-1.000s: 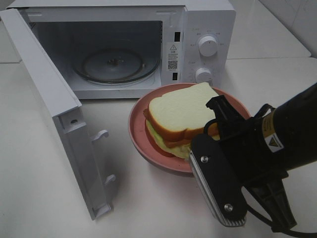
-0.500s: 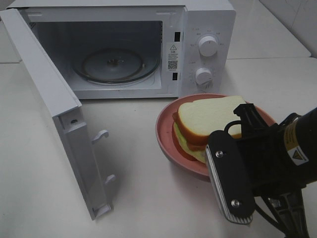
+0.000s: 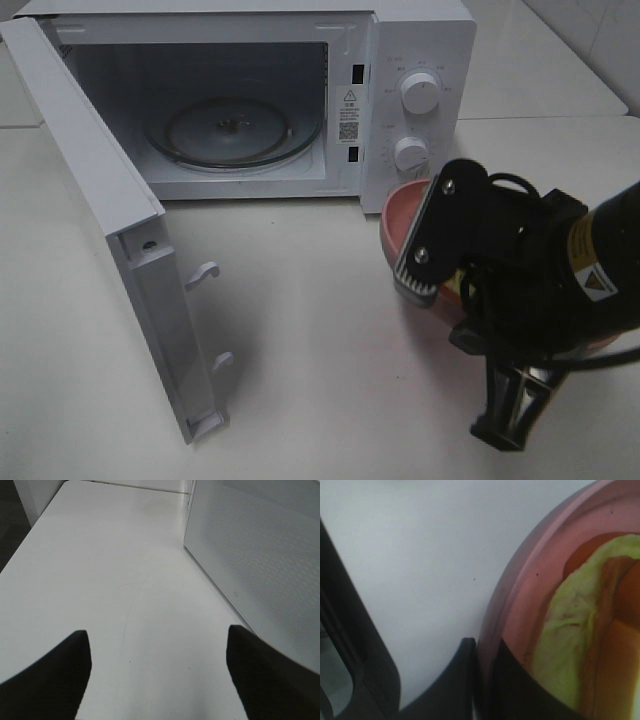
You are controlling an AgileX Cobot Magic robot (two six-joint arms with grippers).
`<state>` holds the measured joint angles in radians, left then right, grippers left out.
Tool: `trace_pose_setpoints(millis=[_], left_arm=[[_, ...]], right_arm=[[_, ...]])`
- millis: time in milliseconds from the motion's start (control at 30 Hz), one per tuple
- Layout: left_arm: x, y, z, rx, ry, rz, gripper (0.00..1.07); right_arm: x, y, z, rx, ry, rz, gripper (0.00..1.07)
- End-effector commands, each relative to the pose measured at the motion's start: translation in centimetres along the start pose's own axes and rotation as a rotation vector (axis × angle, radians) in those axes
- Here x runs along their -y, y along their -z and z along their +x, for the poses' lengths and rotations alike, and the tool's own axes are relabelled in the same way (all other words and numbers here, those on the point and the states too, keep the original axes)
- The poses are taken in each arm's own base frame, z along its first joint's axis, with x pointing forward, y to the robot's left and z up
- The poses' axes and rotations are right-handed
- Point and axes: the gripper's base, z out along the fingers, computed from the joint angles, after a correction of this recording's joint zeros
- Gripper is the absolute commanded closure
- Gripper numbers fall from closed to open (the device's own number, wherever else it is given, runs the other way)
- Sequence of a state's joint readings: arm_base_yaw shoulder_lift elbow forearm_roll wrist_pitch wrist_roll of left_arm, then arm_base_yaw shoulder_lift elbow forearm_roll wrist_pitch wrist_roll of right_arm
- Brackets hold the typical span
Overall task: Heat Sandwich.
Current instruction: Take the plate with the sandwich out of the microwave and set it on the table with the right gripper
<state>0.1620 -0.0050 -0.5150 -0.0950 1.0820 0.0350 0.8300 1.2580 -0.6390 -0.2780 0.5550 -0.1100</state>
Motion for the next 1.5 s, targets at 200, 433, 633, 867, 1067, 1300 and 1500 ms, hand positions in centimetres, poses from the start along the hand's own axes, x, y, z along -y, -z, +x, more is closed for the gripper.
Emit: trace_pose_setpoints(millis=[200,433,633,867,1067,1300,1500], left_arm=[[0.0,0.2,0.0,0.030,0.006,-0.001,0.35],[0.0,0.2,0.0,0.030,0.006,-0.001,0.35],[0.0,0.2,0.0,0.030,0.006,-0.001,0.35],[0.0,0.2,0.0,0.030,0.006,-0.001,0.35],[0.0,0.2,0.0,0.030,0.006,-0.001,0.35],[0.0,0.2,0.0,0.030,0.006,-0.001,0.35],[0.0,0.2,0.0,0.030,0.006,-0.001,0.35]], right_arm=[[2.5,0.6,-1.9,-0.123,-0.387,0.161,1.07],[5.8,-1.0,-3.4,-0.221,-0.652,0.242,1.07],[8.6,-2.8,-3.8,-0.251,-0.742,0.267,1.07],[11.7,-6.2,-1.4,-0.328,-0.877,0.286,1.07],[12.7,-7.8,-0.3,-0.359,-0.926,0.281,1.07],[12.7,-10.2,0.4,-0.395,-0.988,0.263,1.05],[12.5,-10.8,-0.1,-0.342,-1.029,0.217,0.98]])
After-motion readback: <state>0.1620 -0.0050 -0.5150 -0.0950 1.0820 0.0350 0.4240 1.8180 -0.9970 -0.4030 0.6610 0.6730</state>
